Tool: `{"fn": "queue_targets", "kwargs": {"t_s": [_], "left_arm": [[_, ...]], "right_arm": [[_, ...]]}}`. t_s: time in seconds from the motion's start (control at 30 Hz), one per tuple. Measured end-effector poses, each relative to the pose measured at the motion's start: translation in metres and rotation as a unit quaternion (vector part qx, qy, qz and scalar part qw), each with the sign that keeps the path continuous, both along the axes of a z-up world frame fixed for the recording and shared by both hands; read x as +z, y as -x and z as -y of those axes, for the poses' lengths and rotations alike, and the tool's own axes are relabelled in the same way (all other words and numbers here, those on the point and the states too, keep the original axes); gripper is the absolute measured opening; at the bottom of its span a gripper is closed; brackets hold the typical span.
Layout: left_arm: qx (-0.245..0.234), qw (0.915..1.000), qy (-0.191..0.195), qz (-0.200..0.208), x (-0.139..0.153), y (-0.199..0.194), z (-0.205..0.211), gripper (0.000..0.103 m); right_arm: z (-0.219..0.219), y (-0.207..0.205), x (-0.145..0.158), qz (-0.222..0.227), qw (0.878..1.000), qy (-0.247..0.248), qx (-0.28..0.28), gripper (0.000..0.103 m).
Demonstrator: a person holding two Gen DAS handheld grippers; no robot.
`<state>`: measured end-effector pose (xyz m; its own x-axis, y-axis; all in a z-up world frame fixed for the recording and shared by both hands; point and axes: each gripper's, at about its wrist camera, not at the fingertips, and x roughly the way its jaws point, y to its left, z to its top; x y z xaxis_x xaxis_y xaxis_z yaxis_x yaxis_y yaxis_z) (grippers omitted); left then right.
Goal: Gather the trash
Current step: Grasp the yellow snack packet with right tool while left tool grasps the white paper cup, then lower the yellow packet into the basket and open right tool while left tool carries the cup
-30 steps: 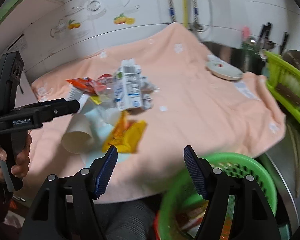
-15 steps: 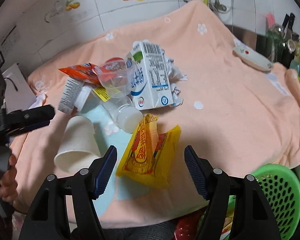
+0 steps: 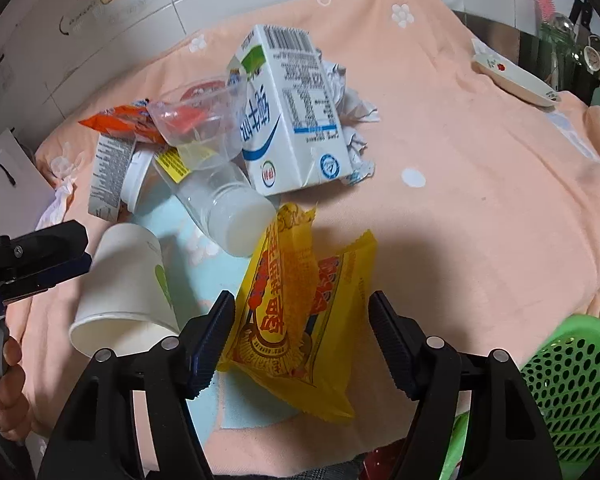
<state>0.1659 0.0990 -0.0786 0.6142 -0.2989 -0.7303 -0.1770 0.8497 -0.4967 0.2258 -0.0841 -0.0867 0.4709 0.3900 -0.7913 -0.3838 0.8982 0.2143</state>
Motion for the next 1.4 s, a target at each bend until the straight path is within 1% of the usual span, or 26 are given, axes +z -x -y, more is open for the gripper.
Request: {"fn": "queue_targets", "kwargs": {"t_s": [0.1, 0.13, 0.17, 0.2, 0.27, 0.3, 0.37, 0.47, 0.57, 0.63, 0.7, 0.73, 0.93, 1.1, 1.23, 1.4], "left_arm": [[-0.001, 1.0, 0.001, -0.006, -0.003, -0.003, 0.004, 0.095], [-0.001, 0.9999, 0.004, -0.01, -0.004, -0.004, 0.005, 0.095], [-0.002, 0.9999, 0.008, -0.011, -0.005, -0.004, 0.005, 0.095], [-0.002, 0.9998, 0.012, -0.014, -0.007, -0.006, 0.007, 0.095], [0.001, 0.9998, 0.013, -0.018, -0.009, -0.007, 0.008, 0.095], [0.002, 0.9997, 0.015, -0.021, -0.011, -0.008, 0.009, 0.095], [0.003, 0.9993, 0.025, -0.028, -0.015, -0.011, 0.01, 0.095], [0.003, 0.9989, 0.033, -0.033, -0.019, -0.013, 0.012, 0.095], [0.0, 0.9982, 0.047, -0.037, -0.025, -0.014, 0.015, 0.093], [-0.001, 0.9979, 0.05, -0.04, -0.027, -0.015, 0.017, 0.088], [-0.005, 0.9975, 0.058, -0.042, -0.03, -0.015, 0.018, 0.077], [-0.007, 0.9973, 0.06, -0.042, -0.03, -0.015, 0.019, 0.074], [-0.012, 0.9982, 0.049, -0.032, -0.028, -0.01, 0.022, 0.072], [-0.03, 0.9981, 0.052, -0.017, -0.02, -0.004, 0.027, 0.063], [-0.044, 0.9984, 0.035, -0.004, -0.014, -0.002, 0.037, 0.062], [-0.061, 0.9974, 0.039, 0.005, -0.007, 0.0, 0.047, 0.062]], "right_arm": [[-0.002, 0.002, -0.002, 0.0, 1.0, -0.003, 0.003, 0.057], [-0.001, 0.002, -0.002, -0.002, 1.0, -0.008, 0.005, 0.051], [-0.001, 0.003, -0.002, -0.003, 1.0, -0.011, 0.006, 0.047], [-0.001, 0.003, -0.001, -0.003, 1.0, -0.014, 0.007, 0.046], [-0.002, 0.006, 0.001, 0.002, 1.0, -0.014, 0.01, 0.038], [-0.002, 0.008, 0.002, 0.005, 1.0, -0.015, 0.011, 0.037], [-0.002, 0.012, 0.005, 0.013, 1.0, -0.016, 0.012, 0.03], [0.002, 0.017, 0.008, 0.018, 0.999, -0.026, 0.014, 0.025], [0.006, 0.023, 0.013, 0.024, 0.999, -0.037, 0.014, 0.023], [0.01, 0.027, 0.017, 0.03, 0.999, -0.042, 0.014, 0.02], [0.014, 0.031, 0.02, 0.034, 0.998, -0.047, 0.011, 0.018], [0.016, 0.032, 0.022, 0.035, 0.998, -0.05, 0.011, 0.017], [0.025, 0.04, 0.029, 0.044, 0.997, -0.061, 0.001, 0.014], [0.04, 0.051, 0.037, 0.055, 0.996, -0.07, -0.011, 0.013], [0.058, 0.061, 0.044, 0.067, 0.995, -0.067, -0.027, 0.013], [0.085, 0.075, 0.049, 0.079, 0.994, -0.054, -0.052, 0.013]]}}
